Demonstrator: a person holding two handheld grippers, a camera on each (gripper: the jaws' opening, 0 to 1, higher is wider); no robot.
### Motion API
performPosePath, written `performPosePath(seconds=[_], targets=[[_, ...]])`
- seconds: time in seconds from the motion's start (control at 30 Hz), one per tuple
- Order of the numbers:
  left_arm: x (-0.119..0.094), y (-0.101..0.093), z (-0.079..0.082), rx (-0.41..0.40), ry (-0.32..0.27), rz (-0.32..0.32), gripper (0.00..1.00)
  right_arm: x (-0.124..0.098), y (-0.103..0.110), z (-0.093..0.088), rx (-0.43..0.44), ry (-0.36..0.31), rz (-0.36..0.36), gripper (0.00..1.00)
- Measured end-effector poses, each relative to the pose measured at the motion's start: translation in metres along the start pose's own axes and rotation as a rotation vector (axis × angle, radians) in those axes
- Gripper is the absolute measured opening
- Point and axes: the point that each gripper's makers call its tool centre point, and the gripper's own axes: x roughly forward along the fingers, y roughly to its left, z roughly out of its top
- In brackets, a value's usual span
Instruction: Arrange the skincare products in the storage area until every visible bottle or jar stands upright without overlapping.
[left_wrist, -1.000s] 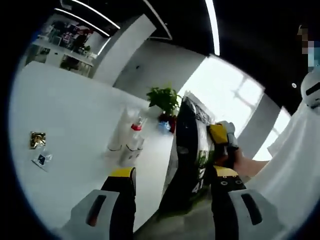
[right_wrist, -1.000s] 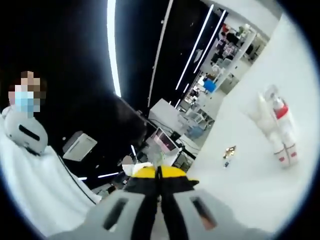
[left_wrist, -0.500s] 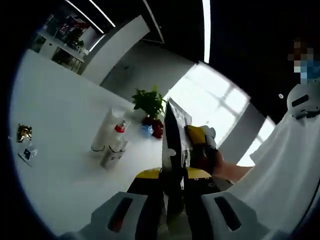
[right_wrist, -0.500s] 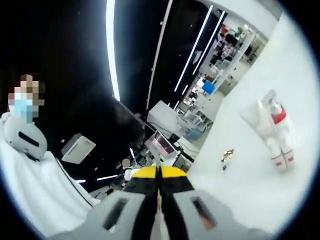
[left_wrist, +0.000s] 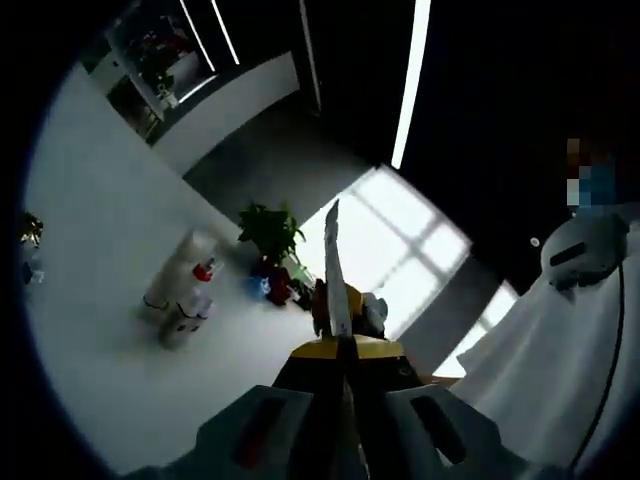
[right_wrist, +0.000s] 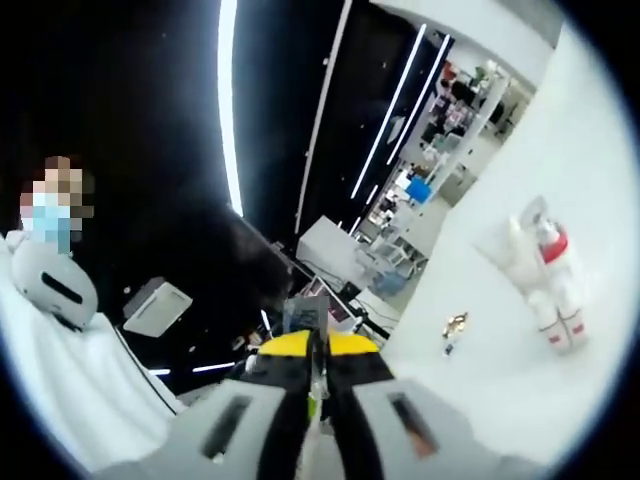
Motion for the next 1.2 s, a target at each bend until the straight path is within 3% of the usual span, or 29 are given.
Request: performPosePath(seconds=[0.37,0.67,0.9,1.03,1.2], targets=[[-0.002,-0.002,0.026,-0.034,-0.132,-0.002,0.0,-0.004,0.007,-0.034,0.114,0.003,0.015,0.11],[-0.004,0.012,0.04,-0.082,-0.212,0.051,0.0,0.002,0.006,-0.032,0.139,-0.013,0.022,0.04],[-0.006,0.022,0.042,-0.086,-0.229,0.09,0.0,0.006,0.01,-0.031,0.173,-0.025,0.047,0.01],[-0.006,0.025,0.042,-0.083,-0.232,0.099,0.04,0.008,0.007,-0.024,0.237,-0.09,0.053,0.01],[-0.005,0.034,0.025,-0.083,-0.167,0.127,0.08,0.008,0.0,-0.021,0.266,-0.118,0.039,0.01]])
